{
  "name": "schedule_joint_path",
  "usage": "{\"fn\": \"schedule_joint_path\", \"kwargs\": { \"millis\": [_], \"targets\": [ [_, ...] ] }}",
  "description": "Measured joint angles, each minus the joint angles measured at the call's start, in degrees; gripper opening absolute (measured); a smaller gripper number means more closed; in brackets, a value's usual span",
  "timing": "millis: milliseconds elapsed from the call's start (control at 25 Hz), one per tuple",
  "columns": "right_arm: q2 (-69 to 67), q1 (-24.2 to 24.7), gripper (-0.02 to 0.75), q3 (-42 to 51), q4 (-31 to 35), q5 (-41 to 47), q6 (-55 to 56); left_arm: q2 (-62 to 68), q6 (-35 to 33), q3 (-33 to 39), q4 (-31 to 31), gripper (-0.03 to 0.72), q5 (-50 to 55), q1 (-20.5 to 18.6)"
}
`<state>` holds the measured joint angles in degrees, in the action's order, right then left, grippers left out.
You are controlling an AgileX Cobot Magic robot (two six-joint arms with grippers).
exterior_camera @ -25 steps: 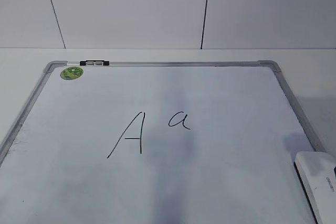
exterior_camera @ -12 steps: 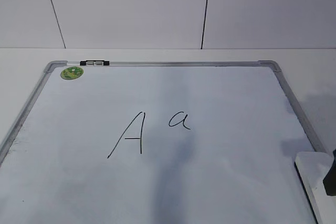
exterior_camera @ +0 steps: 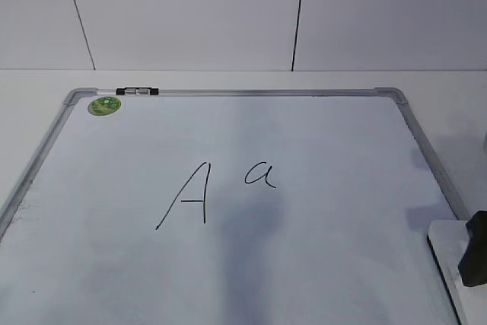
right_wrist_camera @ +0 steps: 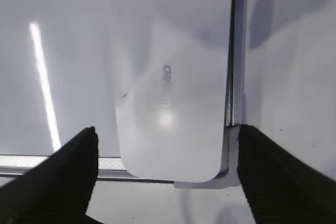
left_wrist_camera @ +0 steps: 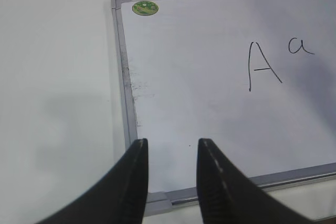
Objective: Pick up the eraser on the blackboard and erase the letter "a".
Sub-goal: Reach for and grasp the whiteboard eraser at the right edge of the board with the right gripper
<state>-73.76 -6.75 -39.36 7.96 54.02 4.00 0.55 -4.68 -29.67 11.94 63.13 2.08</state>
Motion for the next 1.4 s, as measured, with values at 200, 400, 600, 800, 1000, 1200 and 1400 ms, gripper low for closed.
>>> {"fn": "schedule_joint_path", "kwargs": {
  "millis": [200, 400, 600, 800, 1000, 1200, 1400],
  "targets": [
    [-2.1, 0.0, 0.652, -1.2, -0.1, -0.6, -0.4, 0.0, 0.0, 0.0, 0.1, 0.239, 0.0, 0.0],
    [-4.0, 0.0, 0.652, -2.3, -0.2, -0.6, -1.0, 0.0, 0.0, 0.0, 0.1, 0.239, 0.0, 0.0],
    [-4.2, 0.0, 0.652, -2.3, -0.4, -0.6, -1.1, 0.0, 0.0, 0.0, 0.1, 0.239, 0.0, 0.0],
    [-4.2, 0.0, 0.652, -2.3, -0.6, -0.2, -1.1, 0.0, 0.0, 0.0, 0.2, 0.239, 0.0, 0.0],
    [-4.2, 0.0, 0.652, -2.4, -0.6, 0.9, -1.1, 0.0, 0.0, 0.0, 0.2, 0.239, 0.0, 0.0],
    [-4.2, 0.0, 0.647, -2.4, -0.6, 1.8, -1.1, 0.0, 0.0, 0.0, 0.5, 0.239, 0.0, 0.0],
    [-4.2, -0.2, 0.637, -3.8, -0.7, 3.5, -1.1, 0.0, 0.0, 0.0, 0.6, 0.239, 0.0, 0.0]
  ]
}}
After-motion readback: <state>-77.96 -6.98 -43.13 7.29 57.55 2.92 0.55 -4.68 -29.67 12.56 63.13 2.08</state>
